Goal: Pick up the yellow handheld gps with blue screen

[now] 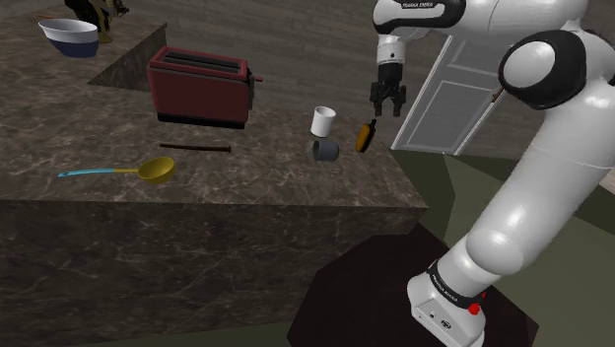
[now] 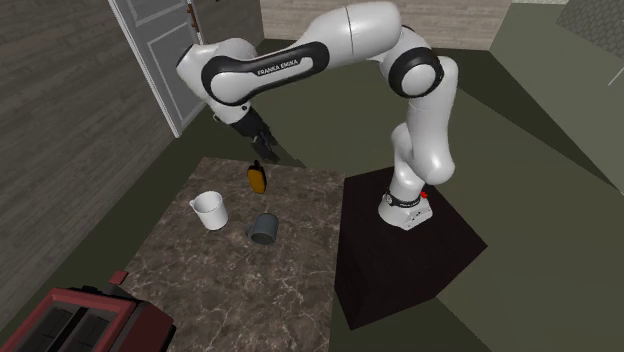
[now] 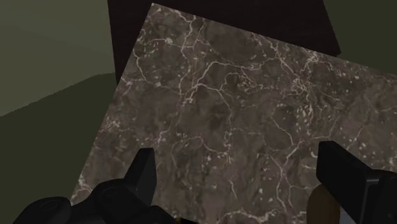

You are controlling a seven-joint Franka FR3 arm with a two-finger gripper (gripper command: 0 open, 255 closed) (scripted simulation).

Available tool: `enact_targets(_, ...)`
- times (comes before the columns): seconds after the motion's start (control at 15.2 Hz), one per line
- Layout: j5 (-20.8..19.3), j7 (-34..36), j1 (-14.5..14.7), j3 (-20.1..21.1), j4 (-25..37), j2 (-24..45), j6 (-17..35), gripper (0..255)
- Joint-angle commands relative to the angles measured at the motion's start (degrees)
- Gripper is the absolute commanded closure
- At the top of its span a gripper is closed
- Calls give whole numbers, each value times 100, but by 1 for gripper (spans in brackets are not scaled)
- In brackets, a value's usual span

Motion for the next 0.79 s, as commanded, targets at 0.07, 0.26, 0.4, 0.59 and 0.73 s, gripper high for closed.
enact_targets(0.07,91,-299,-209,-57,1348,1209,-645,0)
enact_targets(0.26,178,-525,-499,-42,3024,2544,-1460,0)
enact_targets(0.4,187,-548,-552,-23,3254,2771,-1534,0)
enact_targets(0.59,185,-541,-527,-19,2964,2737,-1279,0)
enact_targets(0.73,188,-537,-514,-17,2799,2731,-1121,0)
